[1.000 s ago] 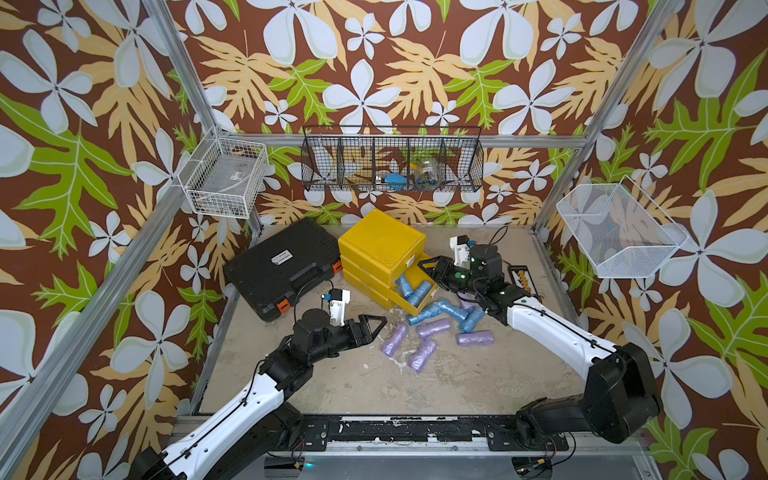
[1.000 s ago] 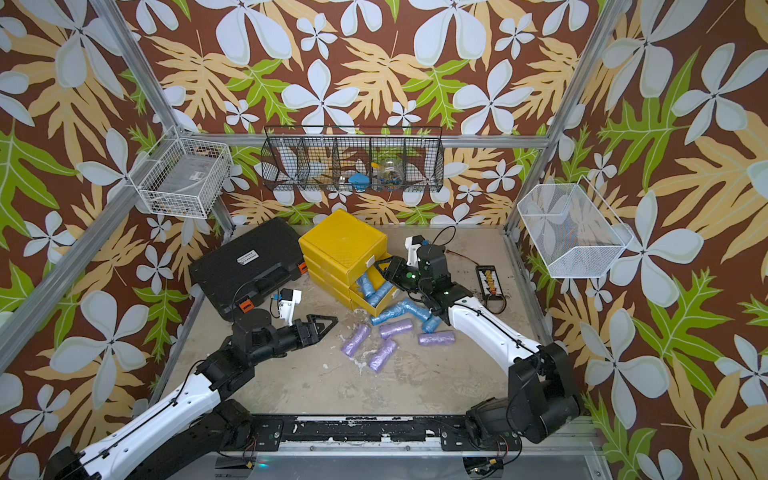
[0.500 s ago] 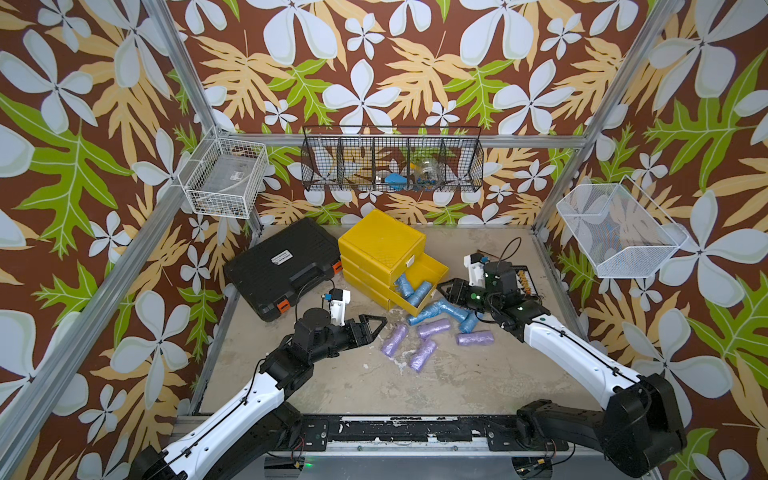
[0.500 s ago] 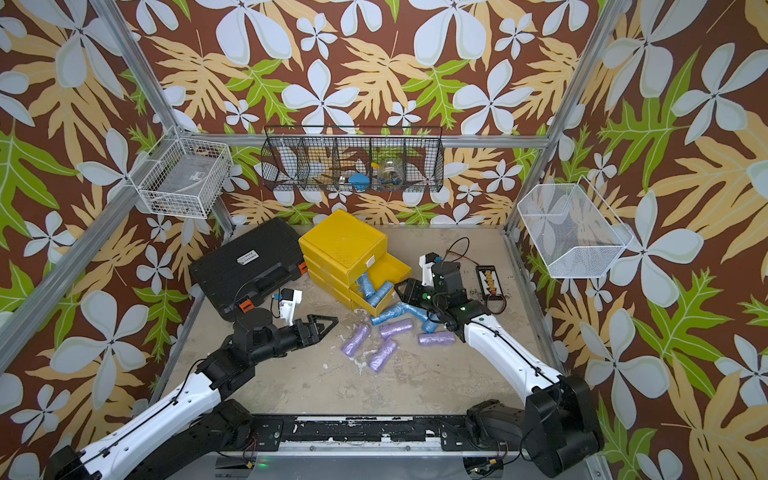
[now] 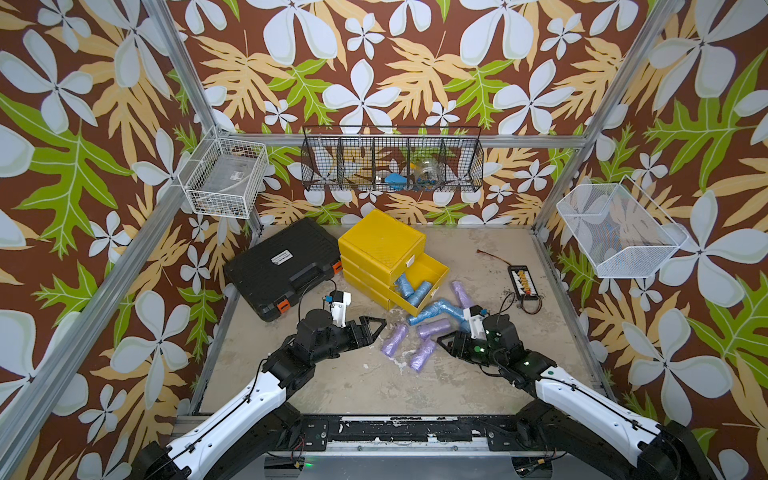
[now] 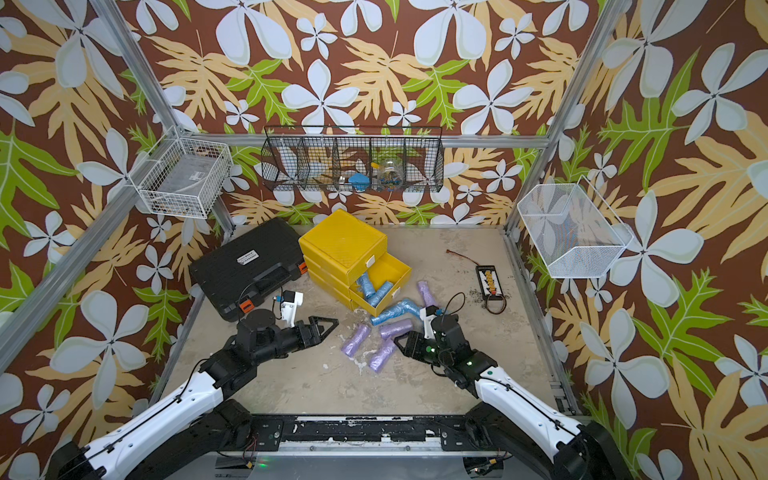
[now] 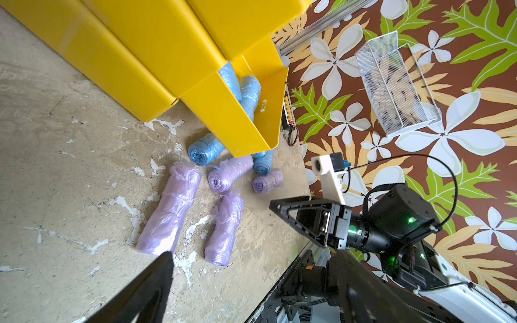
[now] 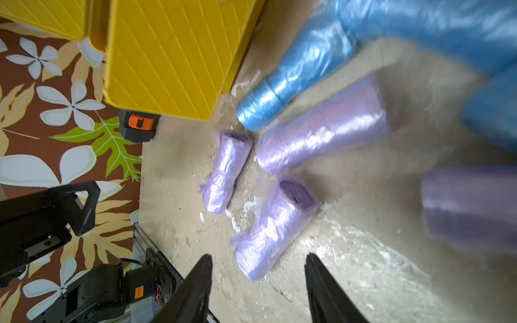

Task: Sort the rolls of trash bags by color and place them into the drawer
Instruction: Pick up the roll of trash bags from the center of the board.

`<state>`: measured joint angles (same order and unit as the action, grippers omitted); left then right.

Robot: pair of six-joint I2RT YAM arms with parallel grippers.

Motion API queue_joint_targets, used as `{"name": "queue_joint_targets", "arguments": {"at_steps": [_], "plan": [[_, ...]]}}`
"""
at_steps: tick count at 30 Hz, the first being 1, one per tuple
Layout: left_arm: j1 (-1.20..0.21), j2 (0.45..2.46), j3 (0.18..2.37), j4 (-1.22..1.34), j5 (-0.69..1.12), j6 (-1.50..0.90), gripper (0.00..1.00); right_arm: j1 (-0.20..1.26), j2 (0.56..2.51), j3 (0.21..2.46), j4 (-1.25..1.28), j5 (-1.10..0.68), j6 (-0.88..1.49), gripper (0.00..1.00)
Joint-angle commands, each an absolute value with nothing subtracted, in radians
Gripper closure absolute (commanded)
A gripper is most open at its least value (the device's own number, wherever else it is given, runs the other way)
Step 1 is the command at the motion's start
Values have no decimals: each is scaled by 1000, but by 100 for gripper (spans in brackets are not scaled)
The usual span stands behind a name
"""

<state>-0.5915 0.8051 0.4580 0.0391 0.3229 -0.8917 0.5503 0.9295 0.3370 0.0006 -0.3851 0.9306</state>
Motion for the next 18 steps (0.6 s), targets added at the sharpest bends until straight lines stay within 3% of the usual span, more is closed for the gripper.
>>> {"name": "queue_joint_targets", "arguments": {"at_steps": [1, 18], "plan": [[-590, 799, 454, 62, 328, -888, 9, 611, 957, 324, 86, -341, 1001, 43], [-591, 772, 427, 63, 326, -891, 8, 670, 1145, 293, 257, -342, 1062, 41]]}}
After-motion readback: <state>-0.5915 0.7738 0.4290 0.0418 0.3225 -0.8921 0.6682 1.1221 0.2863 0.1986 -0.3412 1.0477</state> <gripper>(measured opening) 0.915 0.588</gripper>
